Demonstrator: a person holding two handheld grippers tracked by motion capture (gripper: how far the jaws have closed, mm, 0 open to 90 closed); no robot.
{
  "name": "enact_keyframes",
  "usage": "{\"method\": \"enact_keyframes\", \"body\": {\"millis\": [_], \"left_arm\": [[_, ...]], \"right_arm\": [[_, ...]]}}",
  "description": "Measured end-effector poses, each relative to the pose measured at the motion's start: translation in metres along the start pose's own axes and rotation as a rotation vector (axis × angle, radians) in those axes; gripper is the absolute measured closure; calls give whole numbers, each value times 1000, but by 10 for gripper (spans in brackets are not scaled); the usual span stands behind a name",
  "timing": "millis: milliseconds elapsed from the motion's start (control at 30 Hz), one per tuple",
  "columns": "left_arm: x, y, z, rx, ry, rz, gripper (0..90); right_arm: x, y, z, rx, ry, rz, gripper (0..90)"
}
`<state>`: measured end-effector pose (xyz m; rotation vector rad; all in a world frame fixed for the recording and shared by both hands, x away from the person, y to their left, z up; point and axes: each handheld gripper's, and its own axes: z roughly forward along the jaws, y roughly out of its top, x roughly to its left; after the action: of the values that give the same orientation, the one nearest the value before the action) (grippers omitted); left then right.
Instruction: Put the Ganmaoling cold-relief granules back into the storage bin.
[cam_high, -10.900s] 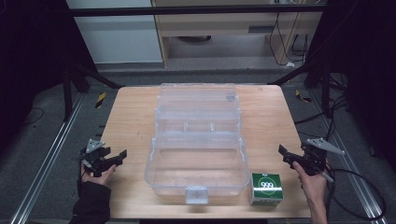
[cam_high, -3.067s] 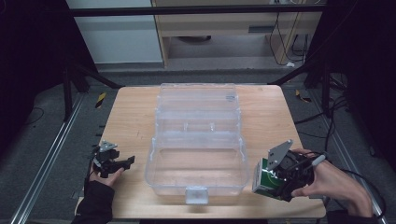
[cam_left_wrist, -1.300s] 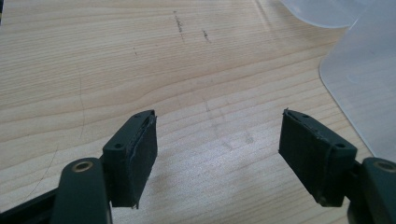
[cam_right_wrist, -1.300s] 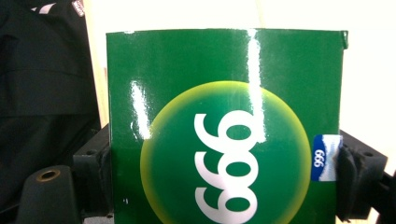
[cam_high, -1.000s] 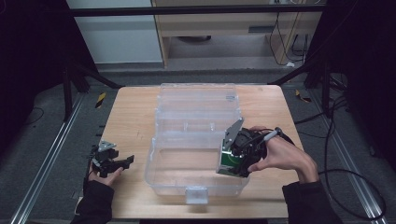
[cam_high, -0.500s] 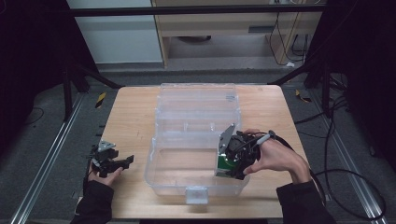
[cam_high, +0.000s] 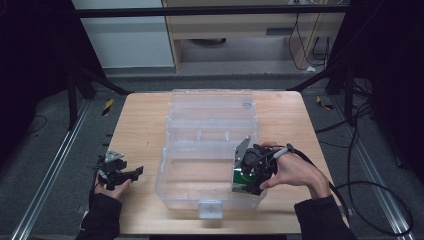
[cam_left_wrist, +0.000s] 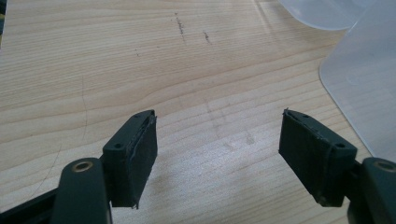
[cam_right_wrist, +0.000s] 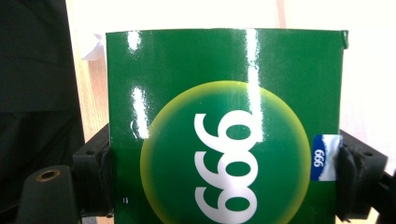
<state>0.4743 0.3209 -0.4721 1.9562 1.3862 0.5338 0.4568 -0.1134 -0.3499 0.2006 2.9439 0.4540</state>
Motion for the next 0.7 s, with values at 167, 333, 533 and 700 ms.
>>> {"method": "enact_keyframes", "body": {"millis": [167, 333, 533, 700], "left_arm": [[0, 0, 0, -1, 0, -2, 273], [1, 0, 0, 0, 0, -2, 273], [1, 0, 0, -1, 0, -3, 273], [1, 0, -1, -2, 1, -5, 273]], "right_arm": [[0, -2, 6, 1, 1, 8, 161], [0, -4, 11, -2, 0, 5, 160], [1, -4, 19, 15, -3, 2, 157], [0, -6, 26, 19, 3, -1, 155]]}}
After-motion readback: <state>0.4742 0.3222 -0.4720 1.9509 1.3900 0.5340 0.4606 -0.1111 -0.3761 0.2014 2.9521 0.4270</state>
